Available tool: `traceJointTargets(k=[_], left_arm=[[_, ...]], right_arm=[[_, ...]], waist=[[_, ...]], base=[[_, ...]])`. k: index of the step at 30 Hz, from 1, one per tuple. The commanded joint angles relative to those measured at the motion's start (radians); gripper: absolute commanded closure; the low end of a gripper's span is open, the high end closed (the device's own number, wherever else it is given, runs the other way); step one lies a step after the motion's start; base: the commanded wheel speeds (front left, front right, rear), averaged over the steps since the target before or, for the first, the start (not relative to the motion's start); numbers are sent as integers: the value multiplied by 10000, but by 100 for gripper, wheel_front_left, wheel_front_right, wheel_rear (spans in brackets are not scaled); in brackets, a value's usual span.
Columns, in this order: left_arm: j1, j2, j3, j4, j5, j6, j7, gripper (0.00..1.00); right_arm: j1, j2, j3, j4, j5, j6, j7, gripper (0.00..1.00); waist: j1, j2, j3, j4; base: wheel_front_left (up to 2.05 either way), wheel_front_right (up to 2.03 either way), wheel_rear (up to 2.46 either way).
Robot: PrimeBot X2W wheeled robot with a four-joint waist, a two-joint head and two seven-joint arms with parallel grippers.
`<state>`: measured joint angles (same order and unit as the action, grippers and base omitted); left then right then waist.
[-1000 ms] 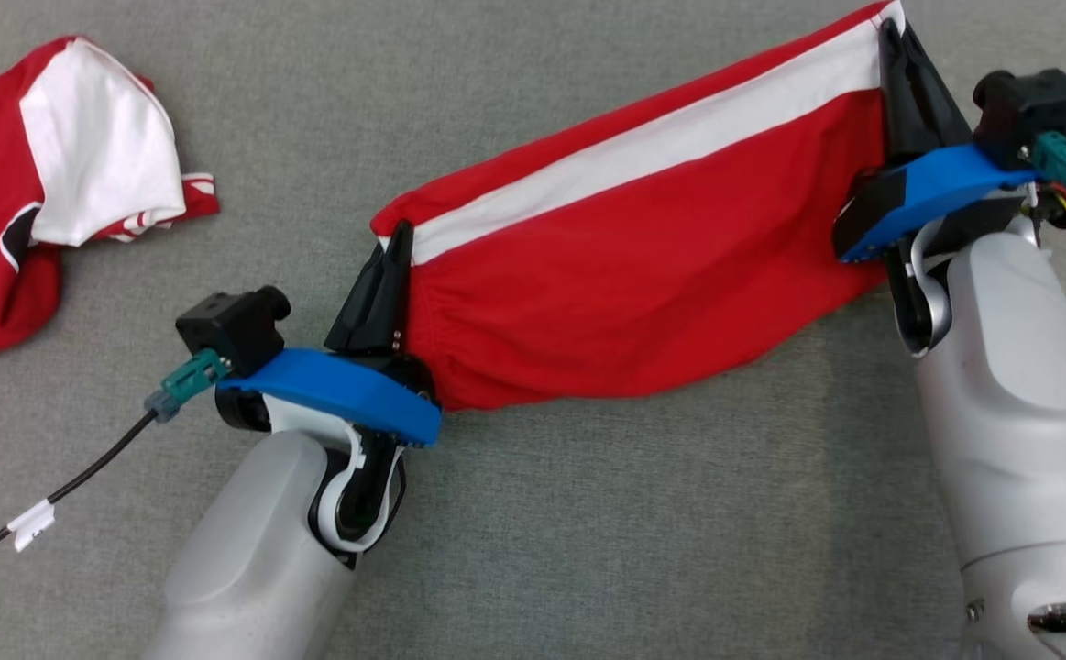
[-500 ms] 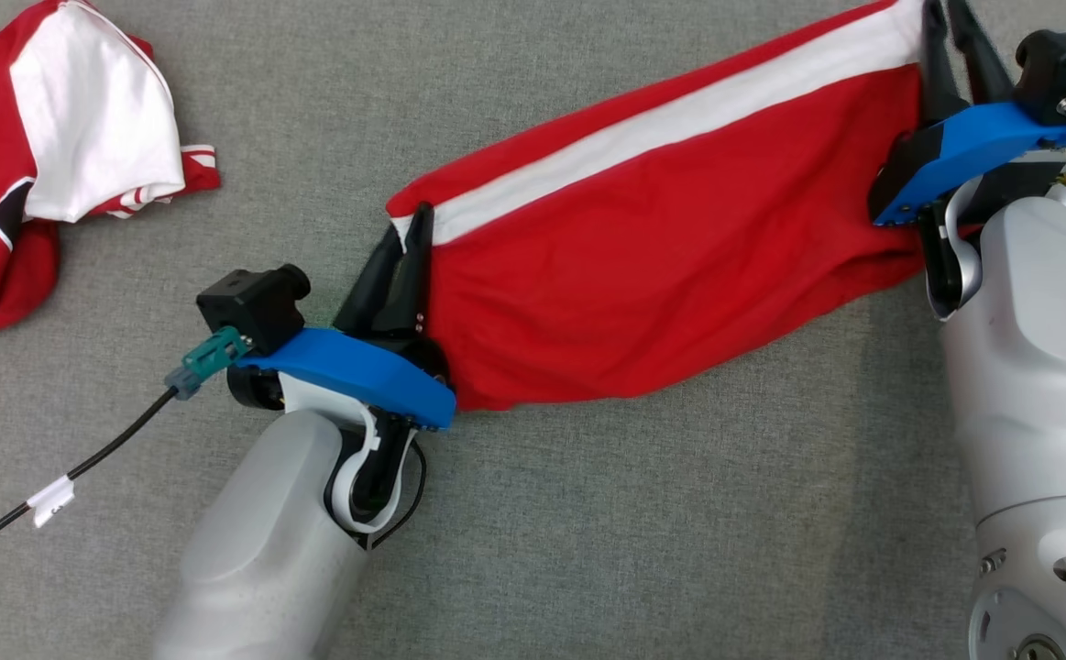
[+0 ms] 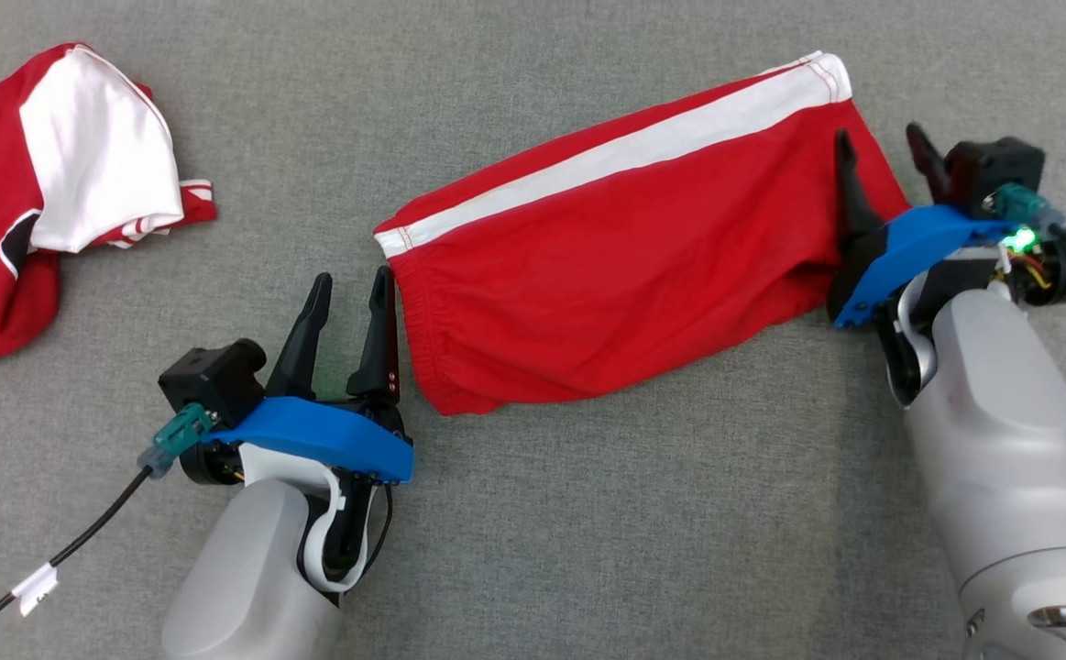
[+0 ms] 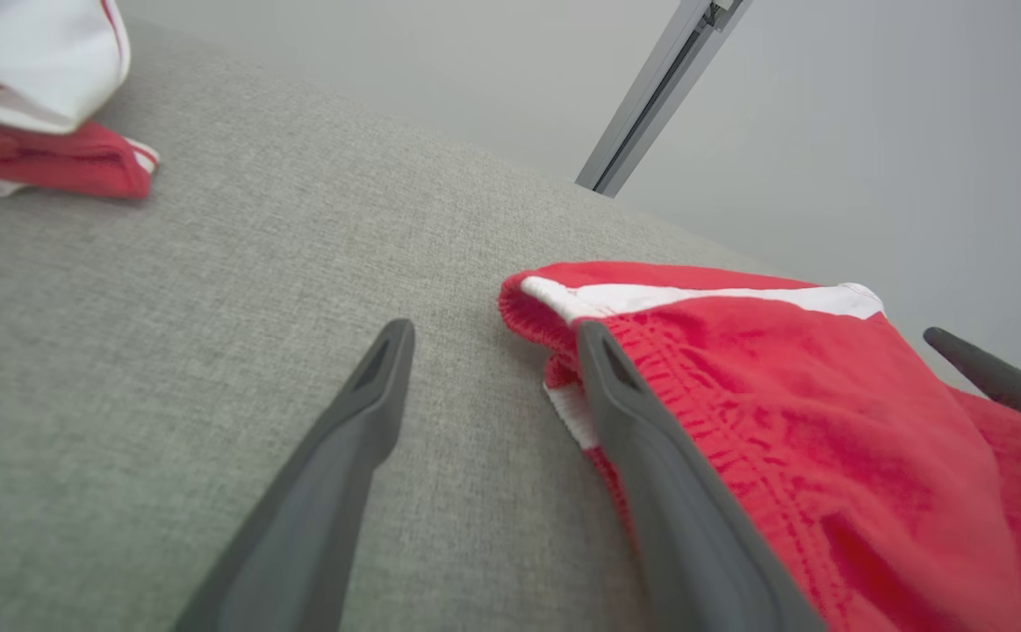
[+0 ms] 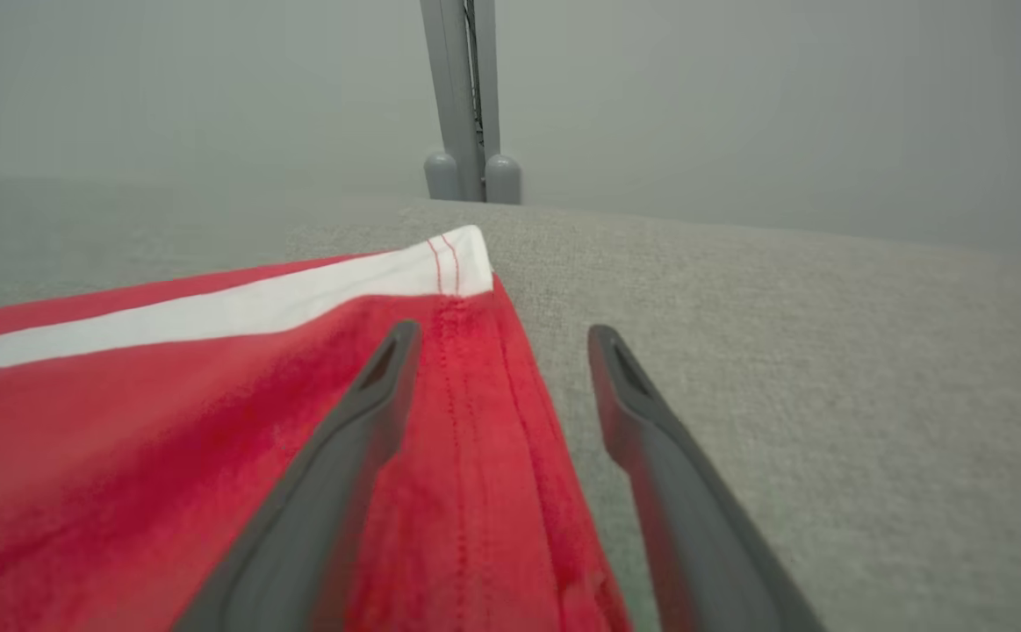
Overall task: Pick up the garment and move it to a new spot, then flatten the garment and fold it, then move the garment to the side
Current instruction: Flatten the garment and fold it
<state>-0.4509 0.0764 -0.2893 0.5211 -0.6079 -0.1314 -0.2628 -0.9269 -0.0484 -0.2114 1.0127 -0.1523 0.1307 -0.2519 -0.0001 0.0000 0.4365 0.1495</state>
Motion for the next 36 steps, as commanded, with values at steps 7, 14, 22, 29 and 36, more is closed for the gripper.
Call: traceJointTargets(k=[7, 14, 22, 29, 36], left_arm=[[366, -130, 483, -77, 391, 15, -26, 0], [569, -184, 744, 109, 678, 15, -28, 0], [1115, -215, 1174, 280, 1061, 15, -26, 0], [1926, -237, 1464, 307, 1490, 15, -28, 0], [2506, -253, 1592, 256, 1567, 15, -28, 0]], right_arm=[[595, -72, -577, 1106, -856, -3, 1557, 10], [838, -48, -965, 1746, -744, -9, 2041, 100], [876, -57, -738, 1946, 1105, -4, 89, 100], [2233, -56, -112, 1198, 2713, 0, -141, 100], [3911, -70, 7, -539, 3648, 2, -142, 100]], waist=[[1, 0, -259, -63], [1, 0, -585, -168], [1, 0, -1411, -643], [1, 0, -2266, -1172], [1, 0, -2604, -1338]], base=[[0, 0, 0], [0, 0, 0], [0, 0, 0], [0, 0, 0], [0, 0, 0]])
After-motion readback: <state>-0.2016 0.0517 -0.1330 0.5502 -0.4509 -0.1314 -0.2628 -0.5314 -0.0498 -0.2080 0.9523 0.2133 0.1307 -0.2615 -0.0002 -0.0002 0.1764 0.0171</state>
